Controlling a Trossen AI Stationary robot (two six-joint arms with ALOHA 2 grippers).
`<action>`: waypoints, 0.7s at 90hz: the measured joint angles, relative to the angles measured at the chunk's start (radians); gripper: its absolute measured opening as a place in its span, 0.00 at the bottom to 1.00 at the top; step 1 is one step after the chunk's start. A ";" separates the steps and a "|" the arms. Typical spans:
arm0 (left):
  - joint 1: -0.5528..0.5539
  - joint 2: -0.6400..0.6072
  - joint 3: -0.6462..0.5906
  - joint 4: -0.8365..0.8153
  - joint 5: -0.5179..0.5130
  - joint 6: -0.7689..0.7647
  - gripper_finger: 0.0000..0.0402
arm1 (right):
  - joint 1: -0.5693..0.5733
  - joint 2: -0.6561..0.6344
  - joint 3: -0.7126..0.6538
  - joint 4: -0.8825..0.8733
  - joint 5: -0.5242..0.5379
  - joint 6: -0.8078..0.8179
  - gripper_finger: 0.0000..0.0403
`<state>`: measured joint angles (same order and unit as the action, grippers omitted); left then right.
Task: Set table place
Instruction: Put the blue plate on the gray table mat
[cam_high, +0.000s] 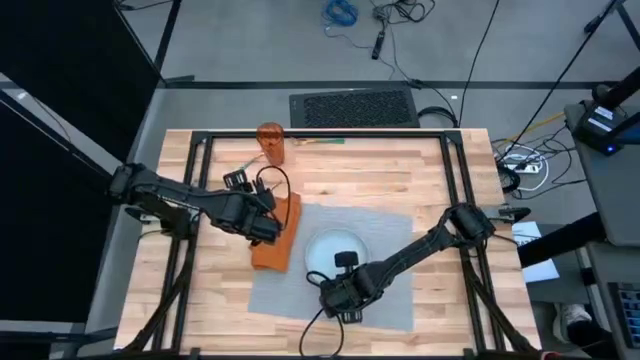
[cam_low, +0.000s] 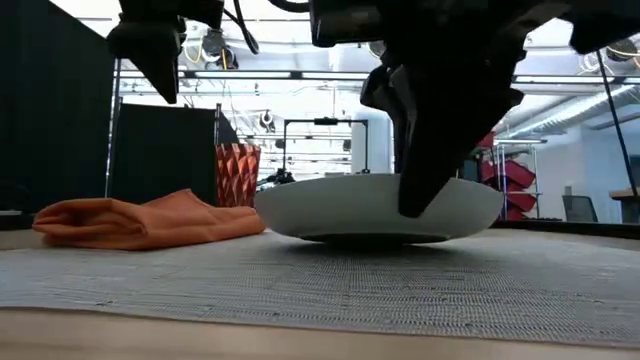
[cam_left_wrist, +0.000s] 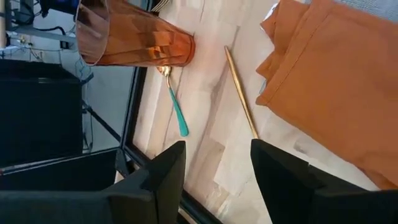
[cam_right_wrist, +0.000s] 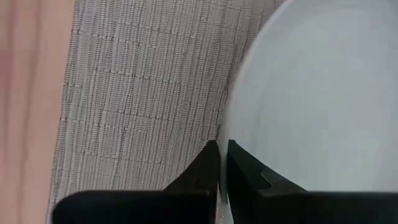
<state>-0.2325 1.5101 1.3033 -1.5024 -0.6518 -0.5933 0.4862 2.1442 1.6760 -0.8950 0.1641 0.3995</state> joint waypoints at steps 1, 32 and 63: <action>0.000 0.000 0.000 0.000 0.000 -0.002 0.42 | 0.000 0.000 0.000 0.001 -0.001 0.001 0.00; -0.002 0.000 0.000 0.001 0.000 -0.004 0.42 | 0.004 0.000 0.000 0.009 -0.076 0.009 0.12; -0.002 0.000 0.000 0.002 0.000 -0.004 0.42 | 0.003 0.000 0.000 0.009 -0.053 0.009 0.28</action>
<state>-0.2344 1.5101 1.3033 -1.5009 -0.6518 -0.5972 0.4896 2.1441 1.6756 -0.8864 0.1110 0.4084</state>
